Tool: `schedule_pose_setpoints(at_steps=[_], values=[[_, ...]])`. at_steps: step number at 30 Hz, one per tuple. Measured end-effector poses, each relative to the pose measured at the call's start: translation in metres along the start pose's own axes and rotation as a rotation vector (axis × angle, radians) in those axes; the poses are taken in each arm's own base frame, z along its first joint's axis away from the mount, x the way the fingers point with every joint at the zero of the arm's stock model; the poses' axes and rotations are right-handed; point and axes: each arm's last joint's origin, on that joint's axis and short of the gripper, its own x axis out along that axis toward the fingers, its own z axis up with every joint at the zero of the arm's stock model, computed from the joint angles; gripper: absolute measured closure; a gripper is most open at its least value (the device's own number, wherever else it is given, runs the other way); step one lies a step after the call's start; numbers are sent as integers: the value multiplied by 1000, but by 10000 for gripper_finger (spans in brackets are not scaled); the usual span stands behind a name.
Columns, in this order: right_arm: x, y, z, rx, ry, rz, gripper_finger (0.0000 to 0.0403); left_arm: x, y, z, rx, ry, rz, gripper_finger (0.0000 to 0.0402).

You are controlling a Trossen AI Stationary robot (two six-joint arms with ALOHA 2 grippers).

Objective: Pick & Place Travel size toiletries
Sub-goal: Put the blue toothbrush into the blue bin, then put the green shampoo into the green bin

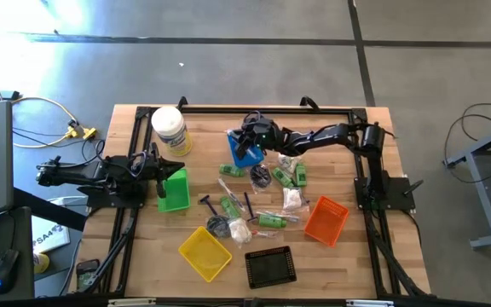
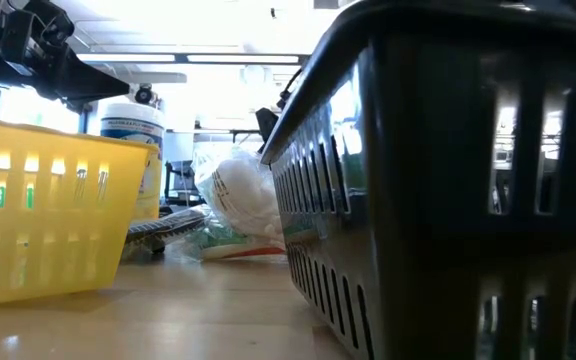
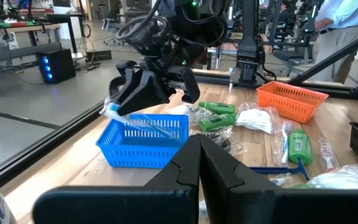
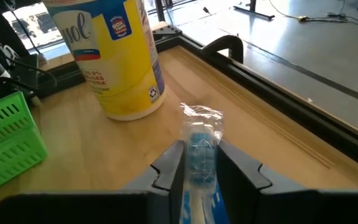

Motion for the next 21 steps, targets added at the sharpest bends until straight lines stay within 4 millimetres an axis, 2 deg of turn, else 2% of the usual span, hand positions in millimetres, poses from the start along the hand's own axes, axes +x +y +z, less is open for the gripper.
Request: schedule_pose_setpoints(at_steps=[15, 21], values=[[-1, 3, -1, -2, 0, -18, 267, 0, 0, 0, 0, 0, 0, 402], [-2, 4, 5, -4, -42, -13, 262, 0, 0, 0, 0, 1, 0, 402]])
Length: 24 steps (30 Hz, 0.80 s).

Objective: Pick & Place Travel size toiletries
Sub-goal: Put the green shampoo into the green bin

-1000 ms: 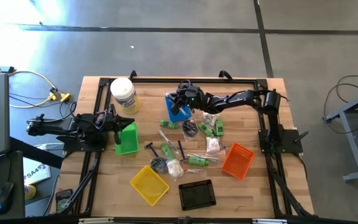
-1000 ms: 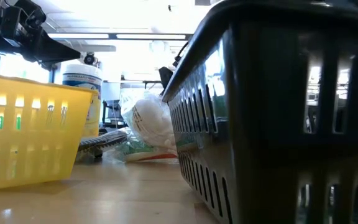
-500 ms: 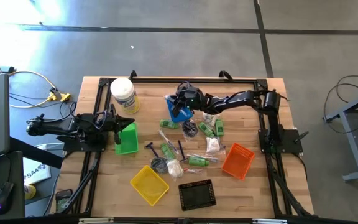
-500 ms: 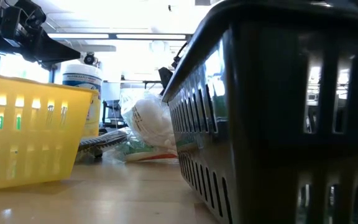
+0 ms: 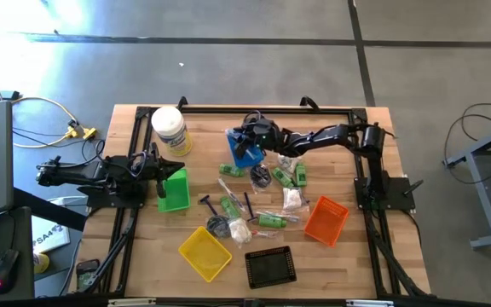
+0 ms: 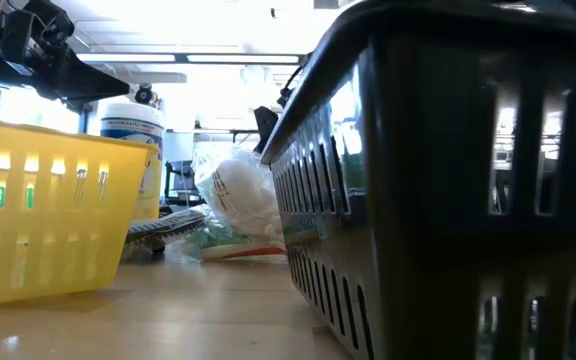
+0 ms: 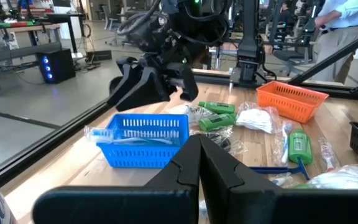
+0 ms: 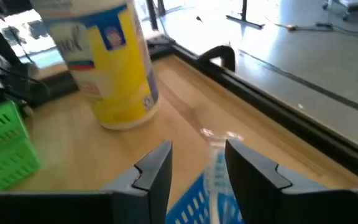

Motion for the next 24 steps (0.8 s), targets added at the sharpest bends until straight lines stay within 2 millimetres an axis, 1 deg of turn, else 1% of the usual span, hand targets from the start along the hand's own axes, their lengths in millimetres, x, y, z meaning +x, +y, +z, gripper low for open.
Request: schedule_pose_setpoints(at_steps=[3, 6, 9, 11, 14, 16, 17, 19, 22, 24], values=[[-7, 9, 13, -6, -47, 64, 267, 0, 0, 0, 1, 3, 0, 402], [-18, 28, 27, -72, -111, 134, 279, 0, 0, -1, 3, 7, 0, 402], [-38, 56, 44, -169, -177, 243, 302, 0, 0, -1, 3, 7, 0, 402], [-55, 74, 59, -204, -248, 350, 323, 0, 0, -1, 3, 7, 0, 402], [-77, 91, 77, -224, -356, 539, 358, 0, 0, -1, 1, 8, 0, 402], [-90, 97, 88, -222, -392, 622, 382, 0, 0, -1, -4, 10, 0, 402], [-95, 99, 92, -224, -404, 646, 391, 0, 0, -1, -3, 12, 0, 402], [-105, 105, 98, -221, -418, 656, 395, 0, 0, -2, 2, 23, 1, 402], [-124, 110, 107, -238, -405, 621, 399, 0, 0, -4, 7, 35, 2, 402], [-140, 116, 112, -272, -383, 590, 400, 0, 0, -4, 10, 43, 2, 402]])
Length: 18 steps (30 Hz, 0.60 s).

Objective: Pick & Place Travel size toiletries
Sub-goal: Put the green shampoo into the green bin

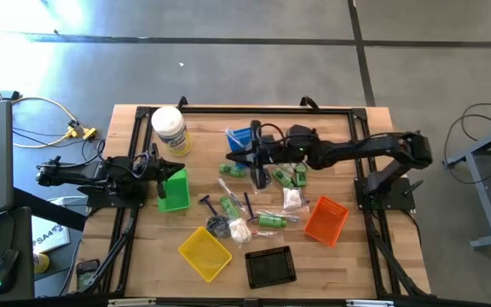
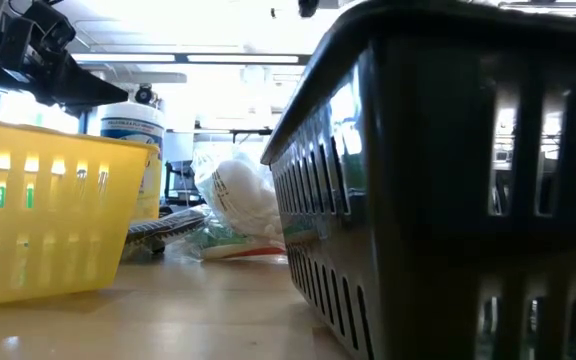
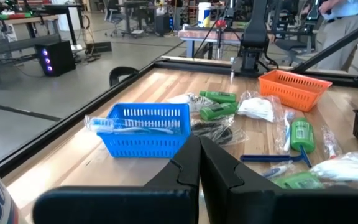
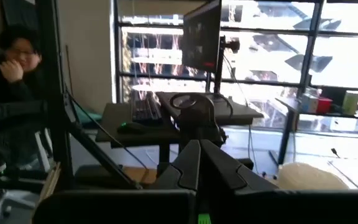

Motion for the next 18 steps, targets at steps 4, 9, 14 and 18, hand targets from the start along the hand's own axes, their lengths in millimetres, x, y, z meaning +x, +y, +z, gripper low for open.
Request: schedule_pose_setpoints(at_steps=[4, 9, 14, 18], values=[[-24, 21, 31, -45, 40, 0, 400, 0, 0, -1, 4, 11, 0, 402], [-77, 34, 64, -48, -18, -95, 400, 0, 0, -2, -10, 18, 1, 402], [-140, 39, 51, -8, -122, -112, 400, 0, 0, -2, -11, 16, 1, 402], [-179, 41, 16, 25, -171, -135, 400, 0, 0, 0, -16, 4, 0, 402]])
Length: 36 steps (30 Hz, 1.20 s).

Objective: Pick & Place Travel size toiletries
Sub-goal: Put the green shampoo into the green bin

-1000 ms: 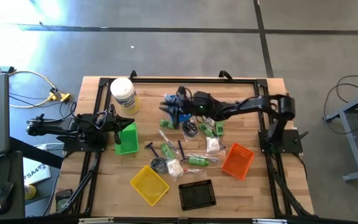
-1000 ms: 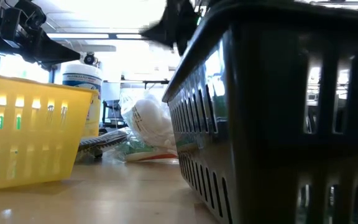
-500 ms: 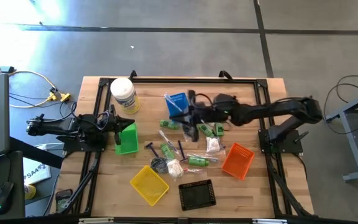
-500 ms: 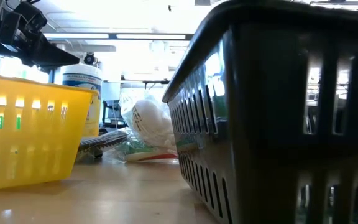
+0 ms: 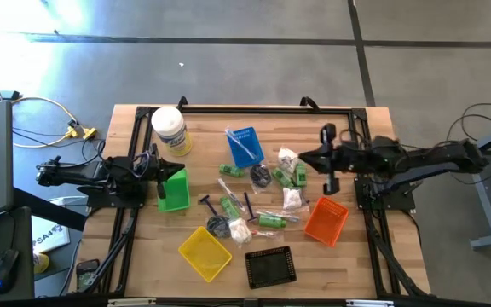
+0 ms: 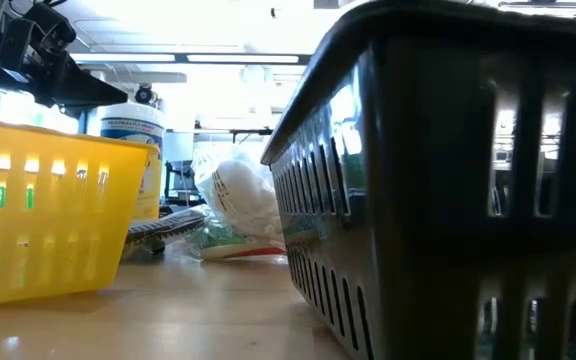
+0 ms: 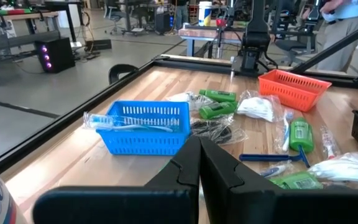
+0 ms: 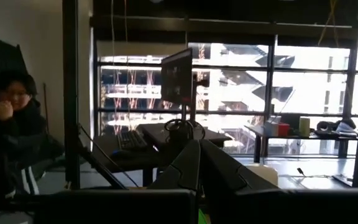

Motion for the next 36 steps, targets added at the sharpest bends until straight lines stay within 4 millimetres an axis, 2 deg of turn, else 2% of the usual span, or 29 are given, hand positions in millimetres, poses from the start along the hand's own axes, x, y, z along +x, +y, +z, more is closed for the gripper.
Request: schedule_pose_setpoints(at_steps=[3, 8, 14, 19, 26, 32, 36], values=[[-25, -2, -22, 36, -34, -16, 400, 0, 0, 0, 1, 1, 0, 402], [-52, -4, -52, 67, -32, -54, 400, 0, 0, 0, 0, 0, 7, 402], [-62, -4, -74, 76, -5, -52, 400, 0, 0, -3, -19, 25, 0, 402], [-61, -3, -85, 100, 47, -24, 400, 0, 0, -3, -47, 33, 1, 402], [-57, -2, -91, 119, 83, -5, 400, 0, 1, -5, -57, 43, 40, 402], [-57, -3, -68, 38, -156, -13, 400, 0, 3, -4, -56, 35, 87, 402], [-57, -3, -71, 8, -125, -13, 400, 0, 5, -4, -53, 24, 167, 402]])
